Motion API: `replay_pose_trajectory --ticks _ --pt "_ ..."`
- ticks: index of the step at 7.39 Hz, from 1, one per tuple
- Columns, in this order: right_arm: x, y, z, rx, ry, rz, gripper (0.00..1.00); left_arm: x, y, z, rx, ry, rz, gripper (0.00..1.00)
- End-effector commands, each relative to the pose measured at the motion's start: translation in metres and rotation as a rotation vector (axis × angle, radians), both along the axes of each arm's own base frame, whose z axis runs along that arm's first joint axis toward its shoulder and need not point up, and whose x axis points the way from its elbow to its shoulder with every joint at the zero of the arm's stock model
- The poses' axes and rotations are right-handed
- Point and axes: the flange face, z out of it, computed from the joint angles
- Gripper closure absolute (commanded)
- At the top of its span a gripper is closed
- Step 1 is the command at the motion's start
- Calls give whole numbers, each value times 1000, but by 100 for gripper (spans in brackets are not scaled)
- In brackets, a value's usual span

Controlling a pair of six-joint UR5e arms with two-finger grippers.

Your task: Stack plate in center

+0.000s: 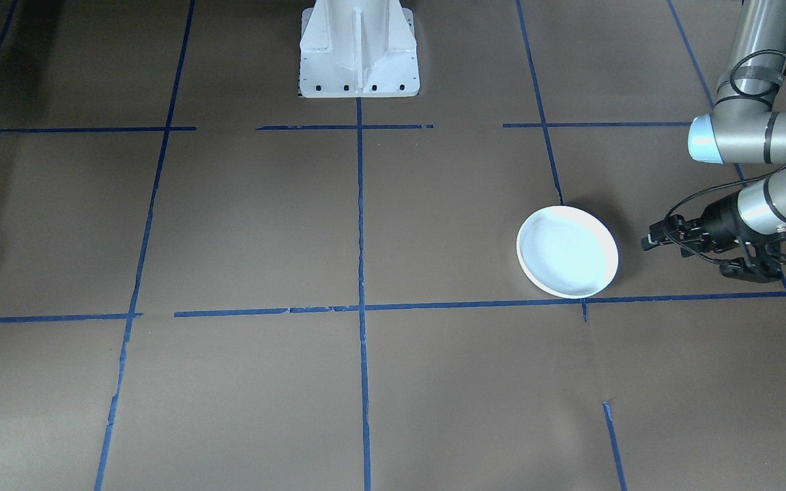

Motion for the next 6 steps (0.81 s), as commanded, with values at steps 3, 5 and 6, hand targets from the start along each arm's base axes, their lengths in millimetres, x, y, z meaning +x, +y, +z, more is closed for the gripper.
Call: replay_pose_trajectory --ticks 3,5,6 --pt "1 0 0 0 0 1 0 -195 -10 71 171 -181 29 1" --pt "0 0 0 0 0 0 0 -267 4 86 112 -246 53 1" --pt "0 0 0 0 0 0 0 -271 14 70 88 -236 89 1"
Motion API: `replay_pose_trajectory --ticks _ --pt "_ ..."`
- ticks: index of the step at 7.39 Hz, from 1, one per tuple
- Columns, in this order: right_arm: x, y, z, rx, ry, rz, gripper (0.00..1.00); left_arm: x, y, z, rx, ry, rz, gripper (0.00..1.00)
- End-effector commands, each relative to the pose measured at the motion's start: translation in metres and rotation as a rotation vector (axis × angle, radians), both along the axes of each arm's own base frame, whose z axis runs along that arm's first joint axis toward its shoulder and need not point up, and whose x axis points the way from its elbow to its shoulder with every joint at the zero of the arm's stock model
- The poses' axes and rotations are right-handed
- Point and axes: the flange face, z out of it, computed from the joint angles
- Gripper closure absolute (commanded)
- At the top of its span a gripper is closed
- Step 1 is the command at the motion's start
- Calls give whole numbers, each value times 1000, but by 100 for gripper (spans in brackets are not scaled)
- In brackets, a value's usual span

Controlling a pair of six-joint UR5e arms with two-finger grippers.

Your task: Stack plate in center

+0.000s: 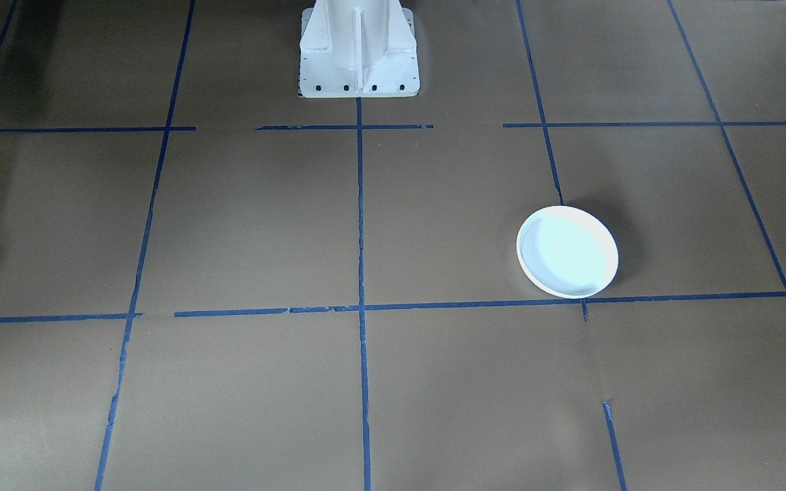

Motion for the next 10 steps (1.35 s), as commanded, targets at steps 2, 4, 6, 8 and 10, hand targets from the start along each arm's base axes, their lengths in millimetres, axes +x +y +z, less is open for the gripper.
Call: replay_pose_trajectory --ticks 2,4,6,8,10 --pt "0 0 0 0 0 0 0 -26 24 -14 -59 5 20 1" --pt "0 0 0 0 0 0 0 -28 27 -9 -65 5 18 1" --pt "0 3 1 -4 1 -1 0 -44 39 2 -69 5 -12 1" --pt "-1 0 1 -2 0 -2 0 -44 62 29 -73 8 -14 1" --pt "-1 -1 0 0 0 -2 0 -45 71 42 -68 9 -18 1"
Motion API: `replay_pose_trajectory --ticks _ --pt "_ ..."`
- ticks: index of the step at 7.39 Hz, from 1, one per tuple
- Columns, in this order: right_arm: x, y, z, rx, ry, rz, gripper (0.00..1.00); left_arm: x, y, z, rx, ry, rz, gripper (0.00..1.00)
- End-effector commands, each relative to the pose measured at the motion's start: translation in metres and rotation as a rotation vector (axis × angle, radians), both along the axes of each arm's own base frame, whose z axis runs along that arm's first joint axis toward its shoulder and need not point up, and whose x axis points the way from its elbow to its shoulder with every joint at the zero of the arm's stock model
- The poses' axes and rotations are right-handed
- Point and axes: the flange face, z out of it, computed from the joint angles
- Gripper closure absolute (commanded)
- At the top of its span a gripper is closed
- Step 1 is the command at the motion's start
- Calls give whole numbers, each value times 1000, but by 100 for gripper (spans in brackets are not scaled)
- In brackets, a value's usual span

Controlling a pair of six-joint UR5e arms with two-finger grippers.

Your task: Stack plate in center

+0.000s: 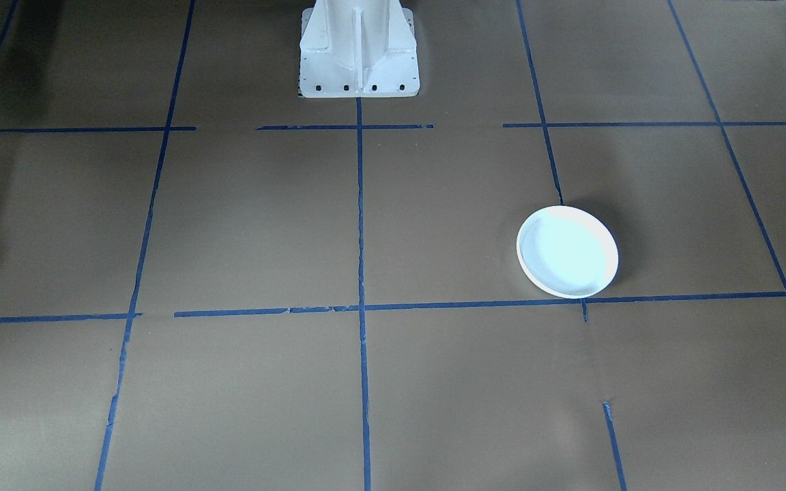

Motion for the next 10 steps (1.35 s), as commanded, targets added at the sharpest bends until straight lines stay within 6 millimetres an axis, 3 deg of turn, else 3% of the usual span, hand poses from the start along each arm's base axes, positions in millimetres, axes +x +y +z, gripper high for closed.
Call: replay_pose_trajectory --ticks 1,10 --pt "0 0 0 0 0 0 0 2 7 8 -7 31 -8 1" --pt "0 0 0 0 0 0 0 5 17 17 -36 62 -26 1"
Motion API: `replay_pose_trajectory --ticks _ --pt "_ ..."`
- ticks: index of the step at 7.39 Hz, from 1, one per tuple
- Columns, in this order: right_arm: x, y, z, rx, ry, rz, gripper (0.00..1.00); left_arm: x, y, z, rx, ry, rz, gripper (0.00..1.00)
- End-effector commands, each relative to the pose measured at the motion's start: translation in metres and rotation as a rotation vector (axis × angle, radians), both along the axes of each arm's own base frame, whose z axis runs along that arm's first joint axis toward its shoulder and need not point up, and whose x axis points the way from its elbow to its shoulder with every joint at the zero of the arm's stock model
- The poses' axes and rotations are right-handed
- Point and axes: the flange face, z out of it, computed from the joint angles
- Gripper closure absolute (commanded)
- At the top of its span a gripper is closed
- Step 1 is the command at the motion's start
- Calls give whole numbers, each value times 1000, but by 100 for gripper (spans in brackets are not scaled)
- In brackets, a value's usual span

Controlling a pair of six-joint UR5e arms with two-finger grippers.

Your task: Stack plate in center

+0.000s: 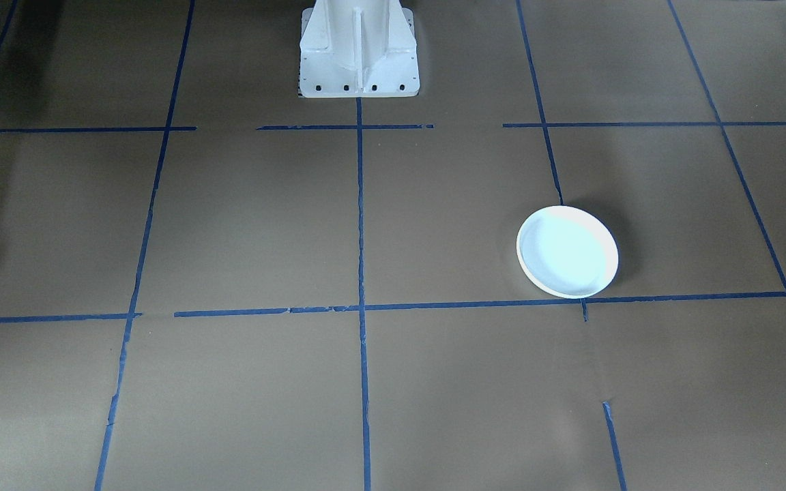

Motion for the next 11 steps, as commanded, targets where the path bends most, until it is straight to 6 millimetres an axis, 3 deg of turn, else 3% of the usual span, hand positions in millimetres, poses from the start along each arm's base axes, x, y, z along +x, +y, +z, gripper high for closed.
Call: replay_pose_trajectory --ticks 1,5,10,11 --pt "0 0 0 0 0 0 0 1 4 3 -1 1 0 1" --pt "0 0 0 0 0 0 0 0 -4 -4 3 0 -8 1" --pt "0 0 0 0 0 0 0 0 9 12 -24 0 -4 1" --pt "0 0 0 0 0 0 0 0 19 17 -33 0 -4 1"
